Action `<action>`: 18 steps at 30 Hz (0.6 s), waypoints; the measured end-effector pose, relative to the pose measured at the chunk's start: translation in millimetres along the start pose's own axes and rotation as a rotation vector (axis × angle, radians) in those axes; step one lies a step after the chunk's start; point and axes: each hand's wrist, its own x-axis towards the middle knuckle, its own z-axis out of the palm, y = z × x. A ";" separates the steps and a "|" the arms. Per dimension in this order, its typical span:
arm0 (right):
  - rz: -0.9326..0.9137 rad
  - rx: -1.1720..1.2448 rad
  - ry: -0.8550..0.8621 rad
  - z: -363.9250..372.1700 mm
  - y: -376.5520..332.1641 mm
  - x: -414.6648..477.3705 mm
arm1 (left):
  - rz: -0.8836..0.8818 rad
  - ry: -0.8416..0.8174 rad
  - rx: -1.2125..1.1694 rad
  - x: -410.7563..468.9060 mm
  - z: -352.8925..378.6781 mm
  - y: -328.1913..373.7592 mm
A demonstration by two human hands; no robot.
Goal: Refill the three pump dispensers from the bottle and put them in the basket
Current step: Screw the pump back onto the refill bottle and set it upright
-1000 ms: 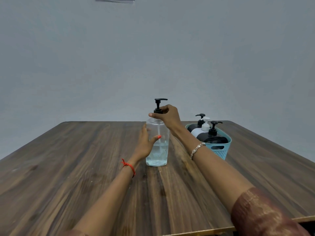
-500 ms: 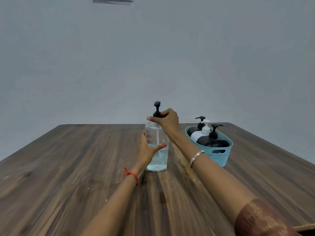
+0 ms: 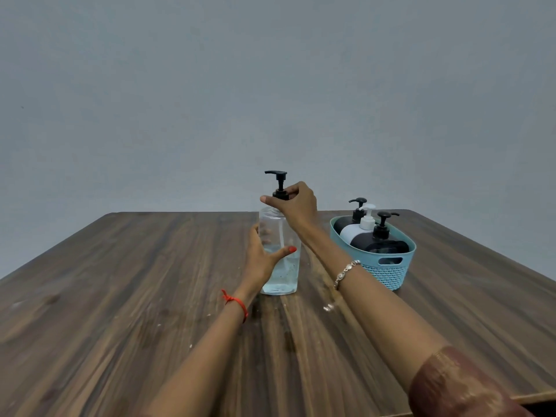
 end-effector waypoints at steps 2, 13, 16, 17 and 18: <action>0.027 0.090 -0.112 -5.9 0.4 1.7 | 0.005 0.009 0.003 0.1 -0.3 -0.1; 0.040 0.009 -0.009 -1.6 -1.5 0.5 | 0.007 0.014 0.008 -0.8 0.7 0.8; 0.016 -0.011 -0.001 -1.0 -1.6 1.3 | -0.004 0.003 0.003 0.3 0.3 -0.7; 0.020 0.001 -0.032 -3.8 -0.8 2.5 | -0.002 0.005 0.010 0.4 0.5 -1.1; 0.030 0.026 -0.081 -7.5 -0.4 3.8 | 0.005 0.008 0.017 0.3 0.8 -0.9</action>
